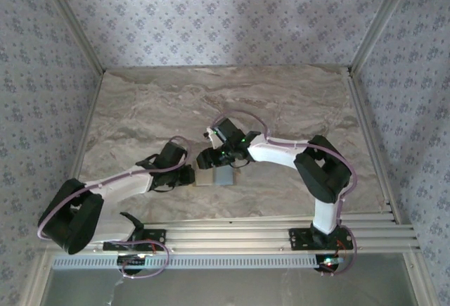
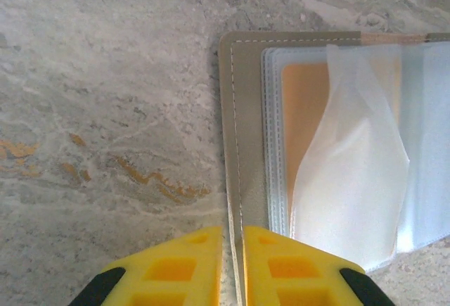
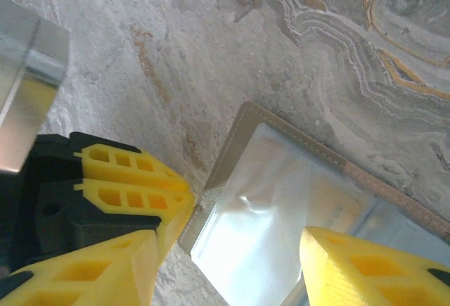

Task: Put the credit cards into the card holder
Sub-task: Flip over the card slot in the card holder.

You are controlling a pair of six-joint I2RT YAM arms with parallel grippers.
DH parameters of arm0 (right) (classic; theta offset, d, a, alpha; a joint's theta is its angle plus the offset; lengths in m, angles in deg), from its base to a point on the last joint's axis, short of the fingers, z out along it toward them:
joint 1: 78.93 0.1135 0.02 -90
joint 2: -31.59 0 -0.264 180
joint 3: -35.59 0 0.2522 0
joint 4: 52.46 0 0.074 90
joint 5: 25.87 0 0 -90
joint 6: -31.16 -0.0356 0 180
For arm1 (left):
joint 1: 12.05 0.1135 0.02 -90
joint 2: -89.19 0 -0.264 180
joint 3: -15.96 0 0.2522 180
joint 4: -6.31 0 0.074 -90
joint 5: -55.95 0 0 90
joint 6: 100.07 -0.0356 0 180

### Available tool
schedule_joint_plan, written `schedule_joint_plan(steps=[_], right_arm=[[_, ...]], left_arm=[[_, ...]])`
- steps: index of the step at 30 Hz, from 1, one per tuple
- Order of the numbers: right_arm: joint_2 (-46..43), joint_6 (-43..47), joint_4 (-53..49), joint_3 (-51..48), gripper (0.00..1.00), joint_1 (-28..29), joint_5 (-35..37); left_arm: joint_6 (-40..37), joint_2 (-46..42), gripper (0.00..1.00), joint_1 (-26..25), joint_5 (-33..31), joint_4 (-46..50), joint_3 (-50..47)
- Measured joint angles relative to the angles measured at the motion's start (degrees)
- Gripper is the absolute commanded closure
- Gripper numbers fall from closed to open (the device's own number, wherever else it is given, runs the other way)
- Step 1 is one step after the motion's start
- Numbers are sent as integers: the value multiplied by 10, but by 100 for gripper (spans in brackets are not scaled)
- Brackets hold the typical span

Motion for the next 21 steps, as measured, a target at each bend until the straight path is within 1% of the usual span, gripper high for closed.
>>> schedule_joint_plan(steps=[1,3,6,8,13,16,19,21], right_arm=[[-3,1,-2,0,48,0,2],[-9,4,-4,0,60,0,6],[-9,6,-10,0,74,0,11],[-7,10,-15,1,78,2,12],[27,11,-25,25,80,9,15],[47,12,-28,37,77,11,16],[63,13,-28,44,76,11,17],[68,13,-30,45,74,11,17]], left_arm=[[0,-3,81,0,-1,1,0],[0,-10,79,1,-1,4,-2],[0,-20,79,1,-1,4,-2],[0,-25,81,1,-1,4,-3],[0,-29,82,4,-1,3,-10],[0,-29,82,4,-1,4,-11],[0,-29,82,4,-1,4,-11],[0,-29,82,5,-1,4,-11]])
